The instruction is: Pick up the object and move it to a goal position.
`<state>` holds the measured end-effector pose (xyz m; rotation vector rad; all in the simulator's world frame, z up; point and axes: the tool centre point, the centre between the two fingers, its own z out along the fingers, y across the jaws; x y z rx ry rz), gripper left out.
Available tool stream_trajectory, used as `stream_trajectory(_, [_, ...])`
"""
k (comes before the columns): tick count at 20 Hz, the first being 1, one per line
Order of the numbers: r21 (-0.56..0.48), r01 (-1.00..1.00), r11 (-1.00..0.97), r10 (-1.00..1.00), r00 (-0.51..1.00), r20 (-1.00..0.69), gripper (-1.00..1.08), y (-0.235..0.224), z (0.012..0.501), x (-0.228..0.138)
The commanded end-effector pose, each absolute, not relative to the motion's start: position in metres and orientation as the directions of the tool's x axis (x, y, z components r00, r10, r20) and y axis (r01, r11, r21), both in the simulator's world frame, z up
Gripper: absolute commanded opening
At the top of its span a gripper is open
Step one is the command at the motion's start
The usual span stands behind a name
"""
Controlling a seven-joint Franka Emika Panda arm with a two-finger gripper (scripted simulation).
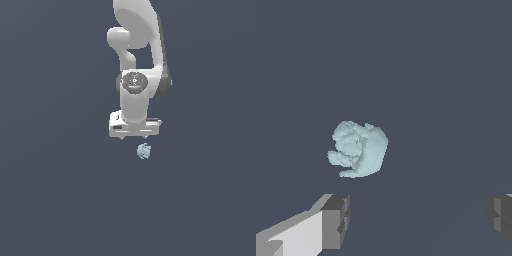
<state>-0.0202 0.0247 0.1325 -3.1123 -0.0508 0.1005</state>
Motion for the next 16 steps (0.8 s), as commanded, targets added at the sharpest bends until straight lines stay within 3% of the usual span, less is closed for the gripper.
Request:
stream_trajectory(1, [-0.028, 0.031, -0.999, 0.033, 0.997, -0.064, 1.0, 0.024, 0.133, -0.02])
stream_trajectory(16, [-0.012, -0.087, -0.996, -0.087, 0.995, -0.04, 1.0, 0.046, 0.115, -0.014])
